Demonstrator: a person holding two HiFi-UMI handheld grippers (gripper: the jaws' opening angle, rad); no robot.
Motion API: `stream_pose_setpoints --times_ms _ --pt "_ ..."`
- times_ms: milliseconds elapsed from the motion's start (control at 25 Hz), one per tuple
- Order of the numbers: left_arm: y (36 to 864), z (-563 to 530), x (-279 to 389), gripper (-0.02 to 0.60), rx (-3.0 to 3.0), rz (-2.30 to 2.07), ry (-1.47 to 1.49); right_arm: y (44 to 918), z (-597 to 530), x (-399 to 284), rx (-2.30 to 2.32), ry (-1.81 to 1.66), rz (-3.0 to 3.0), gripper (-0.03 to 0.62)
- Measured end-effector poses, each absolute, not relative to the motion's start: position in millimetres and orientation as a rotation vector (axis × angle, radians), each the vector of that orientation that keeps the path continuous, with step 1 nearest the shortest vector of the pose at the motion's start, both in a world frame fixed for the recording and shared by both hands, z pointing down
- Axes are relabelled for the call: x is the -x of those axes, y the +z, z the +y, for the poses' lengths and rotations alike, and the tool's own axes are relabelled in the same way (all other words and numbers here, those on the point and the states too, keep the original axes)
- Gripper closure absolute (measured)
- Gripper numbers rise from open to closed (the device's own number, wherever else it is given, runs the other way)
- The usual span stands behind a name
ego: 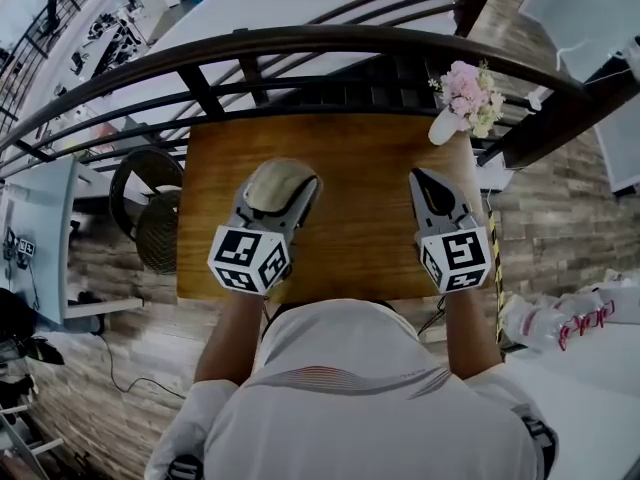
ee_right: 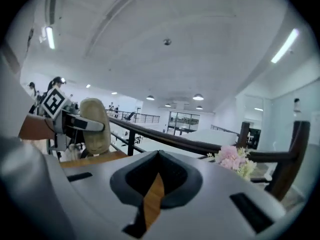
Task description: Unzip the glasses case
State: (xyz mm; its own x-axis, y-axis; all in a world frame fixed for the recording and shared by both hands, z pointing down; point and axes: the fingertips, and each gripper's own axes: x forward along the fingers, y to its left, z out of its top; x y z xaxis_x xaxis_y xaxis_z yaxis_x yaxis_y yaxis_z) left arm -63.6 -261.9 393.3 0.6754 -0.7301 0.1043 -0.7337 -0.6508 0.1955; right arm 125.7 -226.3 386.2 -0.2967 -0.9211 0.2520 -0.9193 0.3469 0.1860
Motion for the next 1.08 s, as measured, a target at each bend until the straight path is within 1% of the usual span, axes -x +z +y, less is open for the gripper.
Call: stream_pose_setpoints --times_ms 160,280,1080 --pt "371.8 -263.0 100.3 0.288 -2.662 -1.382 -0.041 379.9 -226.9 -155.8 -1.821 0.067 -2.284 0.543" --pt "372.2 -260.3 115.9 0.288 -2.613 -1.449 -0.073 380.2 -224.2 -164.0 -1.852 0.069 -2.273 0.543" --pt "379.9 -253.7 97.9 0.288 -2.661 -1.373 -0.039 392.4 -220.3 -151.3 -1.770 0.078 -2.323 0.543"
